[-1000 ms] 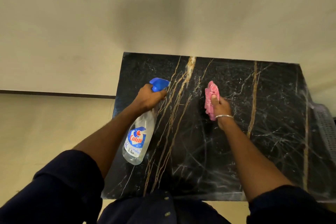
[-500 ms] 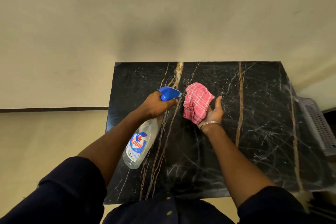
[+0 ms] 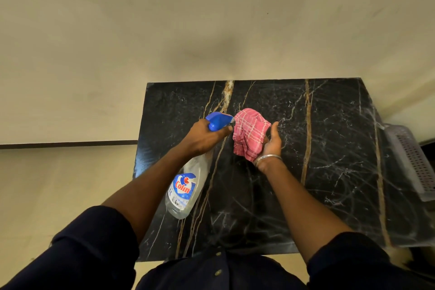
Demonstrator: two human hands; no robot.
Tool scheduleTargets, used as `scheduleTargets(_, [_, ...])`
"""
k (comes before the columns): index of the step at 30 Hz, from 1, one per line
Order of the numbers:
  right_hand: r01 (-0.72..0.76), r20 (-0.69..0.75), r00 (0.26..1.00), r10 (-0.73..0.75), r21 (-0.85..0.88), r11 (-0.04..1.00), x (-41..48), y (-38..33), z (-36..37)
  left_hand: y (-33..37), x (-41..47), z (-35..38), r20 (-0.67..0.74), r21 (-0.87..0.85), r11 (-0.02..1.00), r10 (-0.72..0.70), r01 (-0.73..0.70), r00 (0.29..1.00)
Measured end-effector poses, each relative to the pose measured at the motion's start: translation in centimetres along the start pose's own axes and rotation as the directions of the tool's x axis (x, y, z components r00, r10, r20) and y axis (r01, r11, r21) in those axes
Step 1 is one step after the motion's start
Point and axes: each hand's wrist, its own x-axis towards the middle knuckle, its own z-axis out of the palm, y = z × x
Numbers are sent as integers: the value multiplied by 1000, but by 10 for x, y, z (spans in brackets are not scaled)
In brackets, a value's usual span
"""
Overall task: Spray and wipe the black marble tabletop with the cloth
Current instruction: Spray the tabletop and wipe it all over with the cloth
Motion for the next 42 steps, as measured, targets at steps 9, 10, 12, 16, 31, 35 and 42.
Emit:
scheduleTargets(9, [-15,-44,999,14,-40,999,12,-1,-10,-9,6,5,-4,26,999,-31,31,1000])
scheduleTargets(10, [-11,-43,999,9,-48,999,13,-1,-10,-11,8,5,-8,30,999,-39,40,999])
scheduleTargets(12, [3,-50,999,-6,-69,998,16,-2,-9,-16,11,5,-18,46,998,-52,53,998])
scheduleTargets(16, [84,-79,992,-100,-180,980,23,-6,1,-25,16,0,-77,11,997,-76,77,994])
scheduleTargets(31, [72,334,918,-215,-672,-737,84,37,10,-66,48,-28,-120,19,989,-147,150,982])
scheduleTargets(35, [91,348,918,-189,-651,-754,87,78,40,-79,49,-36,-147,-15,984,-180,180,973])
scheduleTargets(42, [264,443,896,14,-508,-820,94,108,62,-93,40,-47,-172,-14,980,-197,197,965])
